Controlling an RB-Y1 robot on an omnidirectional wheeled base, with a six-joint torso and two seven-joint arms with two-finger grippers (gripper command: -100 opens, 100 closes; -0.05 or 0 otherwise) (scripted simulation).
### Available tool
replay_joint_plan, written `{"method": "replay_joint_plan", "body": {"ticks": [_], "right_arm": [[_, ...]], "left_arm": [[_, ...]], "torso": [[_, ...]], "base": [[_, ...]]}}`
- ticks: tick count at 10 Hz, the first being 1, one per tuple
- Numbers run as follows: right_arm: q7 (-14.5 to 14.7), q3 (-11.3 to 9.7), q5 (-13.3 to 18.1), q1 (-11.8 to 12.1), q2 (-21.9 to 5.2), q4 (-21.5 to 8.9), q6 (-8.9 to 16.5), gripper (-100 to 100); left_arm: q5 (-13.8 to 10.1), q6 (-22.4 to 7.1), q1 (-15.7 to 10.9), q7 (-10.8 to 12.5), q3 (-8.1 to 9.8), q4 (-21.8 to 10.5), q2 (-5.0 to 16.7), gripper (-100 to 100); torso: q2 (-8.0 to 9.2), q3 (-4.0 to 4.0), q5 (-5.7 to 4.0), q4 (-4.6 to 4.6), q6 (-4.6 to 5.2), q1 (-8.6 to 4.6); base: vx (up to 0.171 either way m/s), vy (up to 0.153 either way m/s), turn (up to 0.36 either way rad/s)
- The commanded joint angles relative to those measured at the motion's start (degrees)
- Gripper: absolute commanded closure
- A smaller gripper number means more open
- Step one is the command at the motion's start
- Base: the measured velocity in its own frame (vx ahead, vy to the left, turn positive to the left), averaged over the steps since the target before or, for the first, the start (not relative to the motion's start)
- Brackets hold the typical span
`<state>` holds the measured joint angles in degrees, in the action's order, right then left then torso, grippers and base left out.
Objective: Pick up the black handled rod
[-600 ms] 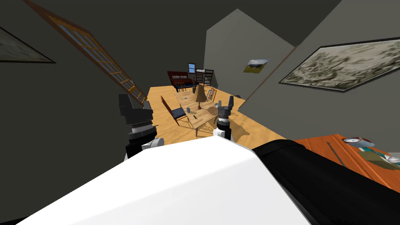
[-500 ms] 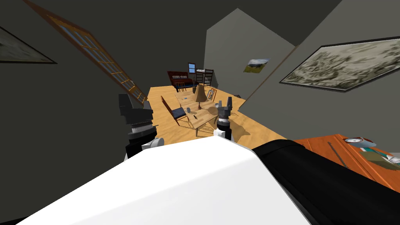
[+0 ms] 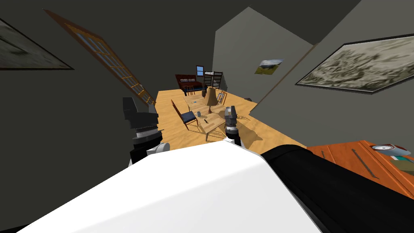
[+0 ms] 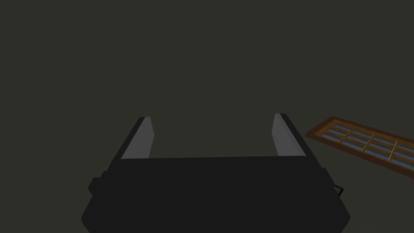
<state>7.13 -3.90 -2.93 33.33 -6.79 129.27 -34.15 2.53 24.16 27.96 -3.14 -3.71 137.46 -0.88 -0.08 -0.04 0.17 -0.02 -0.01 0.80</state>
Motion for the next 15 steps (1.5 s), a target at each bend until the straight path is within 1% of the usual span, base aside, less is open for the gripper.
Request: {"method": "replay_joint_plan", "body": {"ticks": [1,2,3,5,6,7,8,9,11,12,13,14,15], "right_arm": [[1.2,-0.5,1.1,2.9,-1.3,-1.5,-1.3,-100],[1.8,-0.7,1.8,4.8,-2.0,-2.6,-1.9,-100],[1.8,-0.7,1.8,5.1,-2.0,-2.6,-1.9,-100],[3.2,-1.1,3.3,9.0,-3.4,-5.4,-2.9,-100],[3.2,-1.1,3.3,9.3,-3.4,-5.4,-2.9,-100],[3.8,-1.3,4.1,11.5,-4.0,-7.1,-3.3,-100],[4.5,-1.4,5.0,13.1,-4.6,-8.9,-3.6,-100],[4.5,-1.4,5.0,13.7,-4.6,-8.9,-3.6,-100],[5.7,-1.7,6.9,17.6,-5.8,-13.0,-4.1,-100],[5.7,-1.7,6.9,18.2,-5.8,-13.0,-4.1,-100],[6.3,-1.8,7.9,20.1,-6.4,-15.4,-4.3,-100],[6.3,-1.8,7.9,20.4,-6.4,-15.4,-4.3,-100],[6.8,-1.9,8.9,22.5,-7.1,-17.3,-4.3,-100]], "left_arm": [[0.0,0.0,0.0,0.0,0.00,0.0,0.0,0],[0.0,0.0,0.0,0.0,0.00,0.0,0.0,0],[0.0,0.0,0.0,0.0,-0.01,0.0,0.0,0],[0.0,0.0,0.0,0.0,0.00,0.0,0.0,0],[0.0,0.0,0.0,0.0,0.00,0.0,0.0,0],[0.0,0.0,0.0,0.0,0.01,0.0,0.0,0],[0.0,0.0,0.0,0.0,0.00,0.0,0.0,0],[0.0,0.0,0.0,0.0,0.00,0.0,0.0,0],[0.0,0.0,0.0,0.0,0.00,0.0,0.0,0],[0.0,0.0,0.0,0.0,0.00,0.0,0.0,0],[0.0,0.0,0.0,0.0,0.01,0.0,0.0,0],[0.0,0.0,0.0,0.0,0.01,0.0,0.0,0],[0.0,0.0,0.0,0.0,0.01,0.0,0.0,0]], "torso": [[0.00,0.00,0.00,0.00,0.00,0.00],[0.03,0.01,0.04,0.00,0.00,0.14],[-0.04,-0.02,0.06,-0.01,-0.01,0.23],[-0.06,-0.04,-0.02,-0.02,0.00,-0.19],[-0.05,-0.03,0.00,-0.01,-0.01,-0.06],[0.01,0.00,-0.02,0.00,0.01,-0.19],[0.01,0.00,-0.03,0.00,-0.01,-0.22],[-0.06,-0.04,0.00,-0.01,-0.01,-0.07],[0.01,0.01,-0.03,0.00,-0.01,-0.23],[-0.12,-0.07,0.01,-0.02,-0.02,0.01],[-0.15,-0.09,0.01,-0.03,0.01,-0.17],[-0.12,-0.07,-0.03,-0.03,-0.01,-0.24],[-0.01,-0.01,-0.05,-0.01,0.01,-0.38]], "base": [[0.018,0.250,0.072],[0.041,0.268,0.097],[0.055,0.188,0.014],[0.042,0.170,0.109],[0.027,0.153,0.033],[0.032,0.144,0.113],[0.059,0.198,0.193],[0.034,0.160,0.050],[0.060,0.188,0.196],[0.091,0.157,0.052],[0.075,0.136,0.166],[0.042,0.102,0.087],[0.042,0.111,0.219]]}}
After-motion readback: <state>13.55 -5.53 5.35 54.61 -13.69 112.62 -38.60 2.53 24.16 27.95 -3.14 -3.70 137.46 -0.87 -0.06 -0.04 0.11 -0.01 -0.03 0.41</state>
